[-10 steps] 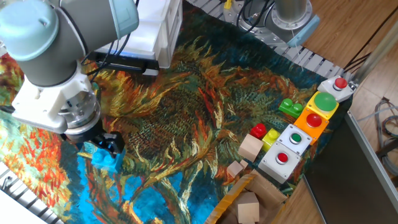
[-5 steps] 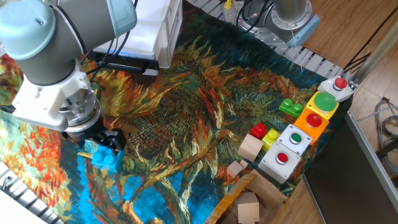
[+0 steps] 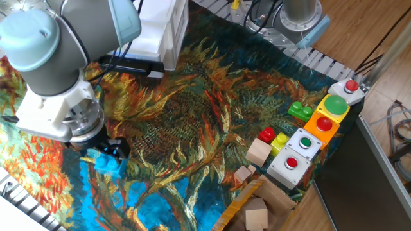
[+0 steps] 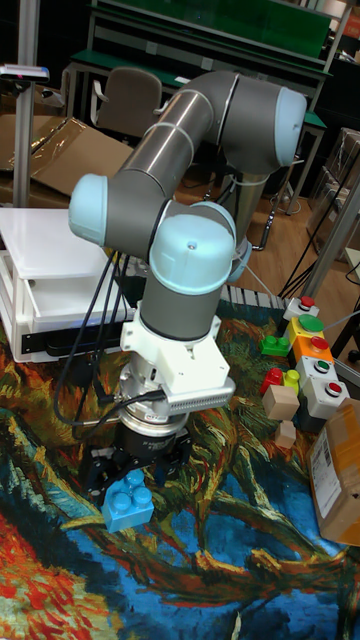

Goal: Put things in the drawer

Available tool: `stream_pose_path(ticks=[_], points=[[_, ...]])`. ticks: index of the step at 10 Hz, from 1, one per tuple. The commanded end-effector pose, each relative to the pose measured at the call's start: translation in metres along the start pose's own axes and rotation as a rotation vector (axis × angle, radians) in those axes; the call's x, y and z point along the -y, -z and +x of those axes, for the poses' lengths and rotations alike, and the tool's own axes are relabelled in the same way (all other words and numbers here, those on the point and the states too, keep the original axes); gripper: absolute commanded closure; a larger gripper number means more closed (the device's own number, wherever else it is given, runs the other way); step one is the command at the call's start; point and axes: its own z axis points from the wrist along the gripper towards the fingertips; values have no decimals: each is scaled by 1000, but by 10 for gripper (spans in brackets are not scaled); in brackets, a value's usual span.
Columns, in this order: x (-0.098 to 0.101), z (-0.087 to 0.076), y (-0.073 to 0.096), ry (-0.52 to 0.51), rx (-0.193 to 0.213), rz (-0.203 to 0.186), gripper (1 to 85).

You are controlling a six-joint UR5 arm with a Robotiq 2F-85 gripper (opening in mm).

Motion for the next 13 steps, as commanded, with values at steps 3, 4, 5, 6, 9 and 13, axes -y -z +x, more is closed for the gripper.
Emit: stream_pose_path(ticks=[3,4,5,6,9,13], points=[[-4,-3,-5,-9,3,-22,33],[-5,-2,-6,-11,2,-24,33],[-6,-1,-13,-18,11,-25,33],[-4,2,-16,-24,10,-21,33],[-7,12,-23,-41,27,-46,33],[-11,10,-23,-71,38,-59,47]])
